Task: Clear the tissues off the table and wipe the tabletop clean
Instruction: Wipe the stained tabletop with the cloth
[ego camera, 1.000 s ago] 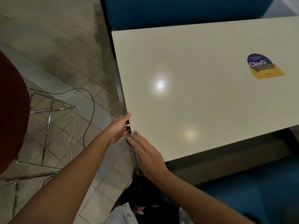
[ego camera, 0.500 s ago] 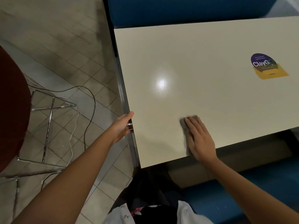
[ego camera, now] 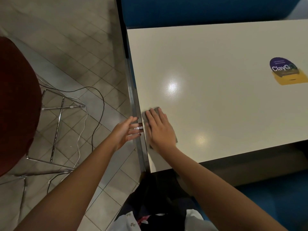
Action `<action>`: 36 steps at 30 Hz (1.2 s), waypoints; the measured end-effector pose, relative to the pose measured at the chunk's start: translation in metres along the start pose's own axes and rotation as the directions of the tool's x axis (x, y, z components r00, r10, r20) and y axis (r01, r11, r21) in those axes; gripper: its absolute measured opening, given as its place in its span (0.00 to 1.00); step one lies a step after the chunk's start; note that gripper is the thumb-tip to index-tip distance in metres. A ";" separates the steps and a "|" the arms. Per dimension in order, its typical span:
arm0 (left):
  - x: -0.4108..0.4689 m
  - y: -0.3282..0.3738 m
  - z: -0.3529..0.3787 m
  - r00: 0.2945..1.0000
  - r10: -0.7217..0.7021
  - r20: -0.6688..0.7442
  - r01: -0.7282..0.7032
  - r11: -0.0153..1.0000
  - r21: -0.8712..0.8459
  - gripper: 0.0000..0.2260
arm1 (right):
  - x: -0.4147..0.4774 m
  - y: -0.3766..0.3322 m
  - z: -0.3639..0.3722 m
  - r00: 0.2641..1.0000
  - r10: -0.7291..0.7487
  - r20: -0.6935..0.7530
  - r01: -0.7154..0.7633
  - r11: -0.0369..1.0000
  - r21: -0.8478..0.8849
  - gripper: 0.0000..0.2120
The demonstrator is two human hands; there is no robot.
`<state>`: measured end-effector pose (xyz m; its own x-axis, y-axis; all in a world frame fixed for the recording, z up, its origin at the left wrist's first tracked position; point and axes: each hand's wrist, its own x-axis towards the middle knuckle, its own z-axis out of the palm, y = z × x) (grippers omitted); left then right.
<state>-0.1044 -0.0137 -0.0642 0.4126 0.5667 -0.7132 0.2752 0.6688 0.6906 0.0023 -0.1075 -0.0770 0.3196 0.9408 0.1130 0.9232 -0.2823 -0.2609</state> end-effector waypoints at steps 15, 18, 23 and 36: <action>-0.013 -0.001 -0.009 0.999 0.011 -0.045 -0.010 1.000 0.006 0.19 | -0.064 -0.029 -0.001 0.938 -0.335 0.090 0.339 0.940 -0.037 0.19; -0.015 -0.002 -0.015 0.998 0.019 -0.055 -0.019 1.000 0.009 0.19 | -0.076 -0.044 0.005 0.897 -0.433 0.087 0.437 0.899 -0.027 0.18; -0.022 0.002 -0.028 0.995 0.043 -0.088 -0.039 0.998 0.045 0.19 | -0.066 -0.058 0.010 0.936 -0.332 0.116 0.323 0.942 0.090 0.35; -0.042 0.053 0.008 0.997 0.046 0.069 -0.040 0.996 -0.078 0.21 | 0.013 -0.038 -0.075 0.953 0.158 -0.259 -0.048 0.922 0.385 0.19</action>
<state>-0.0999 -0.0056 0.0032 0.4838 0.5622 -0.6708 0.1893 0.6811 0.7073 -0.0125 -0.0988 0.0067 0.5057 0.8031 0.3151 0.7533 -0.2330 -0.6150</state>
